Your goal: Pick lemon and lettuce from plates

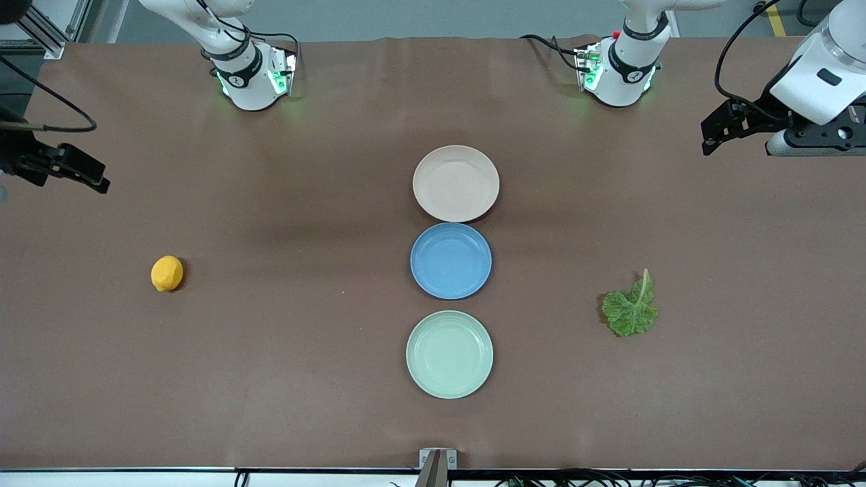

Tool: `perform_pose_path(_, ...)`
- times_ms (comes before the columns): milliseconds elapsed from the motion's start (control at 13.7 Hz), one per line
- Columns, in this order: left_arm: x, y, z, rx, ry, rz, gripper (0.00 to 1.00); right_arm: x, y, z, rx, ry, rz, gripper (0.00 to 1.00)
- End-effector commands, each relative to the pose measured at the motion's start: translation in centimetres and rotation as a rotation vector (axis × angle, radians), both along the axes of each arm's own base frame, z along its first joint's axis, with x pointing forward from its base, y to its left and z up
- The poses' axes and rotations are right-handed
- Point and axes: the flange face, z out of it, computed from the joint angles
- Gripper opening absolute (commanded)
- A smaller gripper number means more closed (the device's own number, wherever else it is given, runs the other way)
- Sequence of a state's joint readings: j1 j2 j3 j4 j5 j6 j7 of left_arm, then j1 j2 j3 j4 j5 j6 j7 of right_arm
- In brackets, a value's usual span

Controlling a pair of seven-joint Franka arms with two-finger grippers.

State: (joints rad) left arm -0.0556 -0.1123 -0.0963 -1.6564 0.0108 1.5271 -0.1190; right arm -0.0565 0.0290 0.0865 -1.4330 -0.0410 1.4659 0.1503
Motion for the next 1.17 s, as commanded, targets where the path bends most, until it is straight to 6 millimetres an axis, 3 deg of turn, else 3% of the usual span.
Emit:
perform_pose_path(0,-0.6,-0.4,0.5,-0.009,0.002,-0.019,1.00,-2.6,0.1,2.5,0.012,-0.026,0.008,1.00)
perform_pose_path(1096,-0.5,-1.9,0.5,-0.004,-0.019,-0.027,1.00,-2.6,0.2,2.4,0.012,-0.028,0.041,1.00)
